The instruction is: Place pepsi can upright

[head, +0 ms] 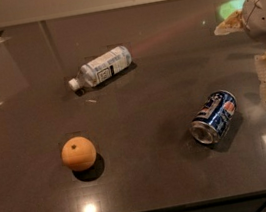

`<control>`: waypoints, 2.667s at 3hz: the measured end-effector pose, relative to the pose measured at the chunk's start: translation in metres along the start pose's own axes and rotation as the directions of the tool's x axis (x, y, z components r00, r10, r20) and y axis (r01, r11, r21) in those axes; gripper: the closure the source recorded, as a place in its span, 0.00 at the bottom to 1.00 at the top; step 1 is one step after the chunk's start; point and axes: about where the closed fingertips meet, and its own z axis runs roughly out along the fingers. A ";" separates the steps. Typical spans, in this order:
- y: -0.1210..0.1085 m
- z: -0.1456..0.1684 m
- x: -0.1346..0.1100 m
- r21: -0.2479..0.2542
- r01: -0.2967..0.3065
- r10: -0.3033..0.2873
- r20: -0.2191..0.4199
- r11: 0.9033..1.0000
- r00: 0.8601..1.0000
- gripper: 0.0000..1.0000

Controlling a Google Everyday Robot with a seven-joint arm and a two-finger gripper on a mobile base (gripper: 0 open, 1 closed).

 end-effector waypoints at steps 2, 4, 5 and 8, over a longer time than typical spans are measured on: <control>0.014 0.035 0.007 -0.066 0.237 -0.236 0.026 0.969 0.971 0.00; 0.024 0.071 0.005 -0.091 0.414 -0.411 0.051 0.906 0.910 0.00; 0.026 0.084 0.001 -0.101 0.484 -0.481 0.053 0.870 0.875 0.00; 0.017 0.102 0.000 -0.153 0.506 -0.512 0.004 0.849 0.859 0.16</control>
Offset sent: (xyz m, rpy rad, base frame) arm -0.0206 -0.0060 -0.0654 -0.0607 0.0628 0.3912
